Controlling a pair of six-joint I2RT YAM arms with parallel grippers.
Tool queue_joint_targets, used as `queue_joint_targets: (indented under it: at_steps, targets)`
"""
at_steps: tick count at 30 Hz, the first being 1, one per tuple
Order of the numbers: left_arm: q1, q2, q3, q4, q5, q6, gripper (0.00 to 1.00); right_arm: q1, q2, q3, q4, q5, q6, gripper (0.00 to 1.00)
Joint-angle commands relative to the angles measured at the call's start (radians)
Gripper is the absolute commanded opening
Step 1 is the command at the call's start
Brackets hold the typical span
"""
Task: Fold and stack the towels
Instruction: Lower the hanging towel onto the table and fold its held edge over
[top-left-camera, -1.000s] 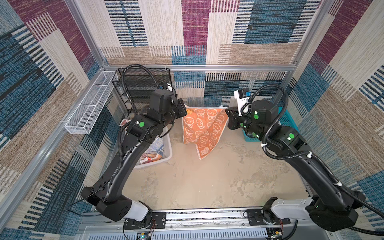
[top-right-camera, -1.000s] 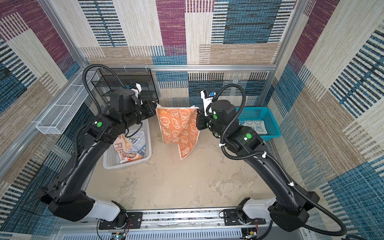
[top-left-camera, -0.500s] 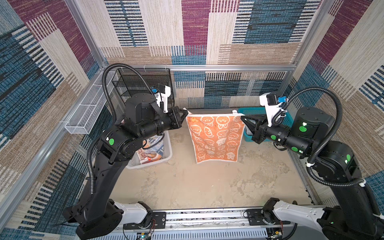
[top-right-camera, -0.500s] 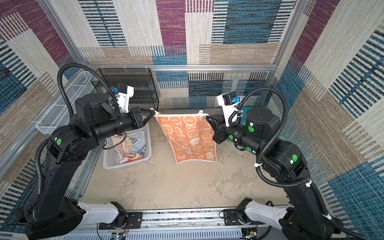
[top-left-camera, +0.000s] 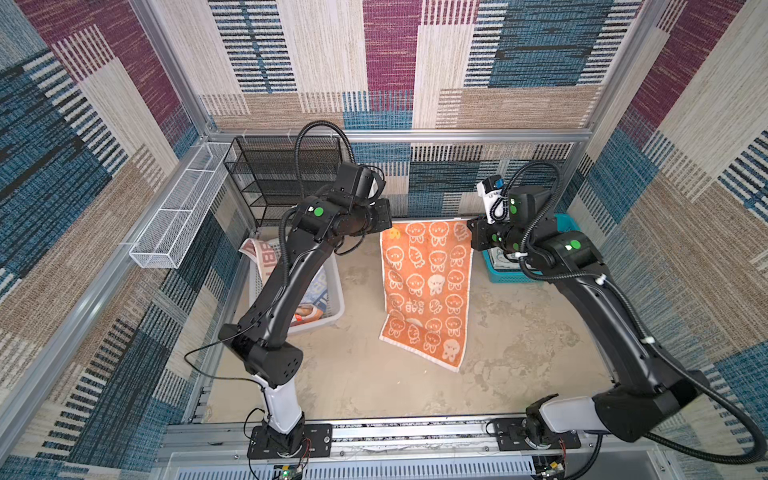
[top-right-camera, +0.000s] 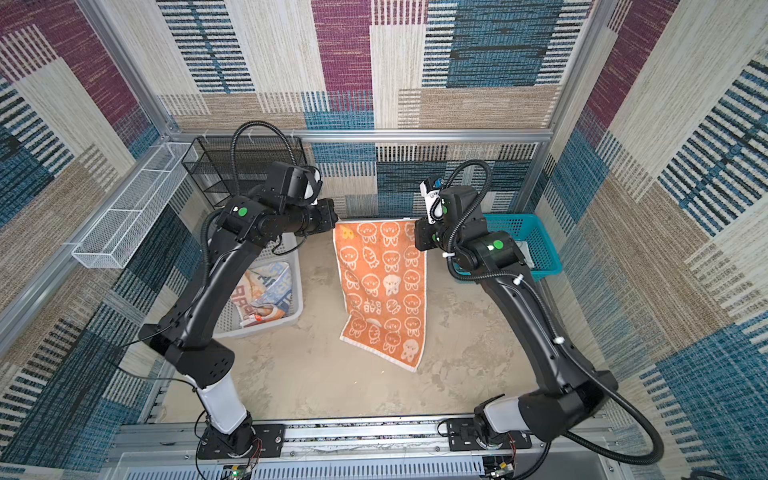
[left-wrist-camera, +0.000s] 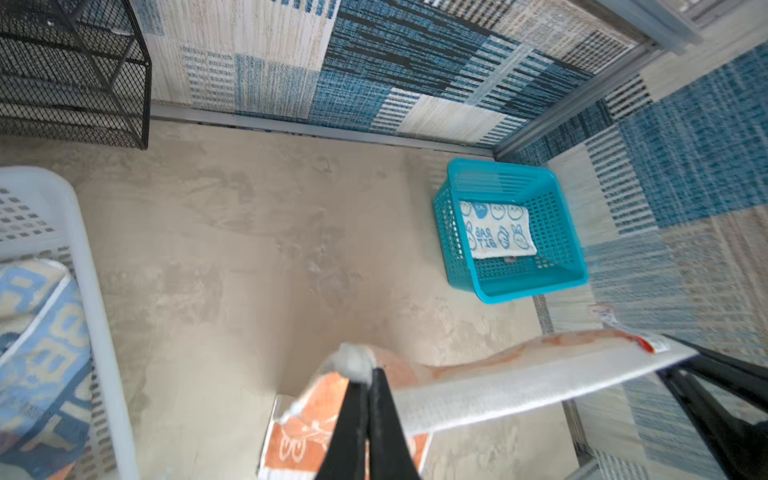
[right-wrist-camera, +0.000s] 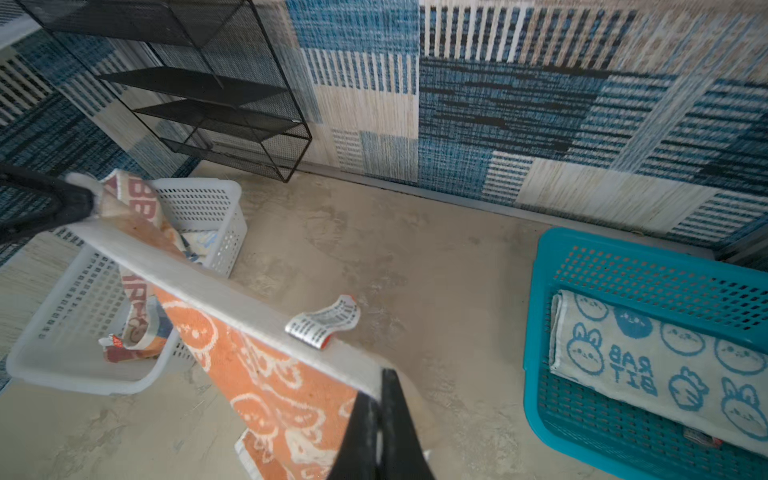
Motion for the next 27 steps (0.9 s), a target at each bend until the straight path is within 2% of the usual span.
queue_joint_targets:
  at_steps: [1,5,8,12,15,20,27]
  targets:
    - [0.065,0.126,0.115,-0.077,-0.112,0.074,0.0,-0.072,0.102,0.013,0.091,0.018,-0.02,0.0]
    - [0.11,0.297,0.25,-0.076,-0.064,0.083,0.0,-0.113,0.278,0.095,0.101,-0.013,-0.032,0.0]
    - [0.129,0.399,0.313,-0.069,-0.074,0.109,0.0,-0.124,0.385,0.138,0.136,-0.037,-0.042,0.0]
    - [0.163,0.474,0.308,-0.065,-0.058,0.118,0.0,-0.133,0.528,0.226,0.137,-0.065,-0.044,0.0]
    - [0.17,0.472,0.252,-0.065,-0.06,0.135,0.0,-0.133,0.599,0.256,0.109,-0.076,-0.034,0.0]
    - [0.165,0.415,0.083,-0.063,-0.049,0.141,0.0,-0.131,0.555,0.07,0.183,-0.117,0.016,0.0]
    - [0.111,0.276,-0.262,0.005,-0.07,0.122,0.0,-0.125,0.405,-0.294,0.29,-0.131,0.062,0.0]
